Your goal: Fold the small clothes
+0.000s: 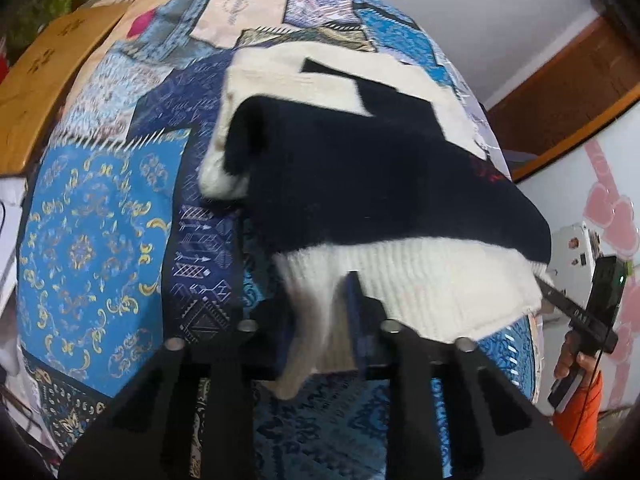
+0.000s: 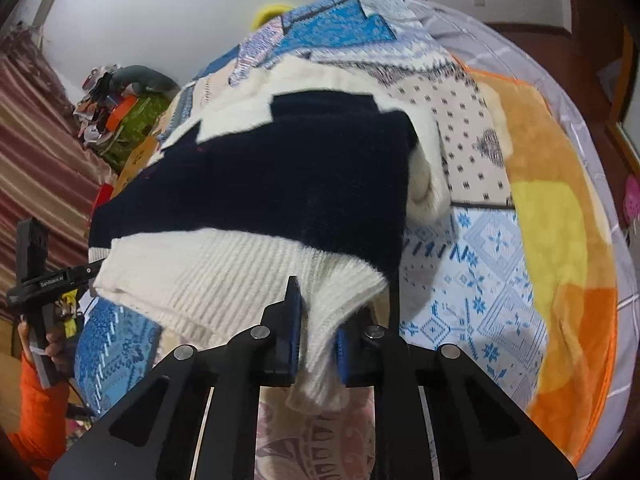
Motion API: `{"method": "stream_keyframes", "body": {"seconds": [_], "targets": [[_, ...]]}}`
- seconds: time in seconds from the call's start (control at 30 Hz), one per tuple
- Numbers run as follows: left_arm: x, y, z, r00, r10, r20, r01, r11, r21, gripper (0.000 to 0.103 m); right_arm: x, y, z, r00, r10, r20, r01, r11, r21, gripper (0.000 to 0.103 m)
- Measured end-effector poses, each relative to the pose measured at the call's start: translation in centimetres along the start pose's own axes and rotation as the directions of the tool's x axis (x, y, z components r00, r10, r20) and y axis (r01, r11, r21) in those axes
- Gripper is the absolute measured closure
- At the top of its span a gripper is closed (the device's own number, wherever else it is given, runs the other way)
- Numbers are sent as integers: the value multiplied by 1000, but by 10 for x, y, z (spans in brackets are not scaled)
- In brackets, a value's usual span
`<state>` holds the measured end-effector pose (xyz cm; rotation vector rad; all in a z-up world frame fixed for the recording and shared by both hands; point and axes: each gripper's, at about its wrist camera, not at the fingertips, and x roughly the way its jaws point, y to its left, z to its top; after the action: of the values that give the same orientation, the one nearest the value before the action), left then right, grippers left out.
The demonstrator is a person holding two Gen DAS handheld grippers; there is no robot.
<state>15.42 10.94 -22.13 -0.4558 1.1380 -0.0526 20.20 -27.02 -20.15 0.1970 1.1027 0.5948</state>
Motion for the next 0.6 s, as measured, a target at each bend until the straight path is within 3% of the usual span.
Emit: {"method": "stream_keyframes", "body": {"seconds": [0.27,0.43,0.6], "targets": [[-31,-18,16,994,-45,95,41,999,35,95,-25,18,24,994,18,108,-11,998,-63,92],[-55,-36,36,979,-27,203,10,996,87,95,-38,28,45,985,18,171,-1,995,-98,92],[-64,-43,61,967,-15,256,-9,996,93,95,-43,36,68,976,-3,218,32,991,-129,92]]}}
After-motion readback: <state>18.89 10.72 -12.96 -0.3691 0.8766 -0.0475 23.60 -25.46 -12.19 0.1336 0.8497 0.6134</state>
